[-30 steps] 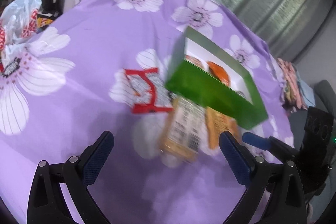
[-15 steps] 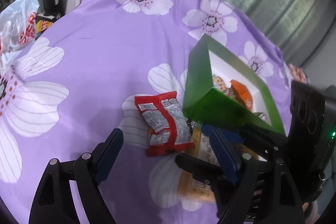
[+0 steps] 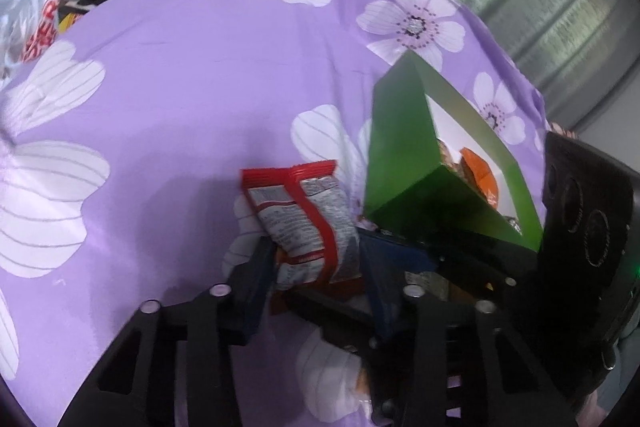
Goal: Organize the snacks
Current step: 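Lower the left gripper onto the red-white packet and close it, then carry the red-white packet into the green box and open the left gripper, then move the open left gripper over the yellow rice-cracker pack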
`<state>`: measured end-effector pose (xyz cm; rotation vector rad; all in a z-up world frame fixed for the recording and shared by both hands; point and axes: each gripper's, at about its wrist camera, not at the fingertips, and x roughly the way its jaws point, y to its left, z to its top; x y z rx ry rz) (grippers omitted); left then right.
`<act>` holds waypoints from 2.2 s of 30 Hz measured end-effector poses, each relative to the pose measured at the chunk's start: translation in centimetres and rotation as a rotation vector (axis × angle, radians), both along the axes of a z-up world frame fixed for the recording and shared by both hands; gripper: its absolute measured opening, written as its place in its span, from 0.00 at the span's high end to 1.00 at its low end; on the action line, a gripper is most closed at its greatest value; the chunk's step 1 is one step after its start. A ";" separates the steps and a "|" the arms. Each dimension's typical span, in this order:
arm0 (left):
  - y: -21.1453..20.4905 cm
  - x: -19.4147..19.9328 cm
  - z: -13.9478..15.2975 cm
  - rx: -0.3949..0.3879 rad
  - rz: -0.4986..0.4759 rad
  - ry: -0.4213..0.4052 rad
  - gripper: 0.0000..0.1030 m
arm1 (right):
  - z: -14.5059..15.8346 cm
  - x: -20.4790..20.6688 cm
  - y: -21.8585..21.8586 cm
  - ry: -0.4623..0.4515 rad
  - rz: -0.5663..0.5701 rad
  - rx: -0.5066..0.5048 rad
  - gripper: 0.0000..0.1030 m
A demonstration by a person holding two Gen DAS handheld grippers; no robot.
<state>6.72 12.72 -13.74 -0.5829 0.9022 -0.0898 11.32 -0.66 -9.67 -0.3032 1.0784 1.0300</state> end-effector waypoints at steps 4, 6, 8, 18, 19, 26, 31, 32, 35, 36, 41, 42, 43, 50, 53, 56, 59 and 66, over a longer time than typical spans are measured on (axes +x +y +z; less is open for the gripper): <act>0.7 -0.4 -0.2 -0.043 0.010 -0.009 0.68 | 0.2 -0.2 -0.3 -0.006 -0.010 0.018 0.55; 0.6 -0.8 0.1 -0.036 0.009 -0.016 0.68 | 0.3 -0.4 -0.3 -0.007 -0.018 0.028 0.57; 0.5 -1.2 0.5 -0.035 0.007 -0.029 0.68 | 0.7 -0.8 -0.5 -0.017 -0.024 0.038 0.58; -2.0 -3.7 4.8 -0.009 -0.033 -0.119 0.68 | 5.4 -3.9 -3.5 -0.103 -0.066 0.104 0.58; -2.5 -3.9 5.4 -0.003 -0.045 -0.131 0.68 | 5.8 -4.0 -3.8 -0.112 -0.071 0.108 0.58; -6.4 -2.6 8.6 0.025 -0.141 -0.186 0.68 | 8.6 -4.1 -8.1 -0.178 -0.151 0.140 0.58; -10.3 0.6 10.0 0.043 -0.229 -0.212 0.68 | 9.8 -1.9 -12.1 -0.214 -0.254 0.149 0.58; -11.1 1.6 10.1 0.039 -0.248 -0.210 0.67 | 9.8 -1.3 -12.8 -0.214 -0.274 0.148 0.58; -13.3 4.4 10.0 0.033 -0.298 -0.202 0.67 | 9.6 0.3 -15.0 -0.224 -0.331 0.139 0.58; -13.9 5.0 9.9 0.036 -0.309 -0.197 0.67 | 9.4 1.0 -15.6 -0.216 -0.345 0.135 0.58; -16.2 7.5 8.9 0.046 -0.334 -0.164 0.67 | 8.0 3.5 -17.5 -0.177 -0.405 0.130 0.56; -16.5 8.0 8.7 0.052 -0.335 -0.153 0.67 | 7.6 4.0 -17.7 -0.165 -0.417 0.128 0.55; -16.7 8.1 8.6 0.059 -0.331 -0.147 0.67 | 7.3 4.3 -17.8 -0.153 -0.420 0.125 0.55; -15.0 7.3 9.3 0.074 -0.256 -0.148 0.21 | 7.1 3.8 -20.0 -0.142 -0.478 0.158 0.40; -13.8 6.1 9.9 0.091 -0.228 -0.152 0.21 | 7.5 2.8 -21.1 -0.136 -0.501 0.171 0.38; -12.6 4.4 10.3 0.097 -0.198 -0.151 0.21 | 7.7 1.5 -21.8 -0.141 -0.511 0.169 0.36; -11.5 2.5 10.5 0.103 -0.169 -0.146 0.21 | 7.9 0.1 -22.6 -0.132 -0.518 0.170 0.35; -10.0 -1.6 9.6 0.091 -0.120 -0.099 0.21 | 8.0 -3.3 -23.7 -0.105 -0.527 0.173 0.31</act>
